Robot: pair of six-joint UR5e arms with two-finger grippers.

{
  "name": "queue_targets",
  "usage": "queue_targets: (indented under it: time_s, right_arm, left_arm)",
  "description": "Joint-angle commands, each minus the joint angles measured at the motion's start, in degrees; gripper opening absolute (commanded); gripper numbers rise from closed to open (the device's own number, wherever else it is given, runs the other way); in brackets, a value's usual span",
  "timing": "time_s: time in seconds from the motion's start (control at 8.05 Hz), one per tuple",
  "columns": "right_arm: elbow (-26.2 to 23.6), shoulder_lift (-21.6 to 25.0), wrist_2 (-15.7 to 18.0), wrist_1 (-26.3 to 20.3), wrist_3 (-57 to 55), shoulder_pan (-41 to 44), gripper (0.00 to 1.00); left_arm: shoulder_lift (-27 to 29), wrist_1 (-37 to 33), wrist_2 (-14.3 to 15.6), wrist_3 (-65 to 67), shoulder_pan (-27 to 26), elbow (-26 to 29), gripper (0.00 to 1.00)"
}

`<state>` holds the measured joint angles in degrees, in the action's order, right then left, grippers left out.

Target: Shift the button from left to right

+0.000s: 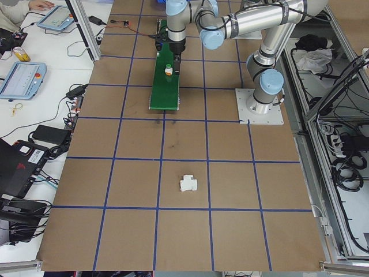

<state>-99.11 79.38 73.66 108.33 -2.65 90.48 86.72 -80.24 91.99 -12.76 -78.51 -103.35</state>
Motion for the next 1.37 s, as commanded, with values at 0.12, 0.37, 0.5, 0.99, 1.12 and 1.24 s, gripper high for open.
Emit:
queue_targets:
  time_s: [0.12, 0.37, 0.5, 0.99, 1.12, 1.24]
  right_arm:
    - [0.0, 0.0, -0.4, 0.5, -3.1, 0.6, 1.0]
    - [0.0, -0.6, -0.4, 1.2, -3.1, 0.7, 1.0]
    - [0.0, -0.7, -0.4, 1.5, -3.2, 0.7, 1.0]
    - [0.3, -1.2, -0.6, 2.9, -13.3, 2.2, 1.0]
    - [0.3, -1.2, -0.2, 2.9, -16.6, 3.9, 1.0]
    - [0.6, -2.0, 0.3, 4.7, -19.7, 6.0, 1.0]
  left_arm:
    - [-1.3, -0.8, 3.9, -0.1, -0.1, 0.0, 1.0]
    - [-1.0, -0.4, 7.0, 0.0, -0.5, -0.4, 1.0]
    - [-1.0, 0.1, 6.7, 0.0, -0.7, -0.6, 1.0]
    - [-1.0, 0.3, 6.7, 0.0, -0.8, -0.4, 1.0]
    - [-1.1, 0.2, 6.7, 0.0, -0.8, -0.5, 1.0]
    - [-1.0, 0.3, 6.6, 0.0, -0.9, -0.5, 1.0]
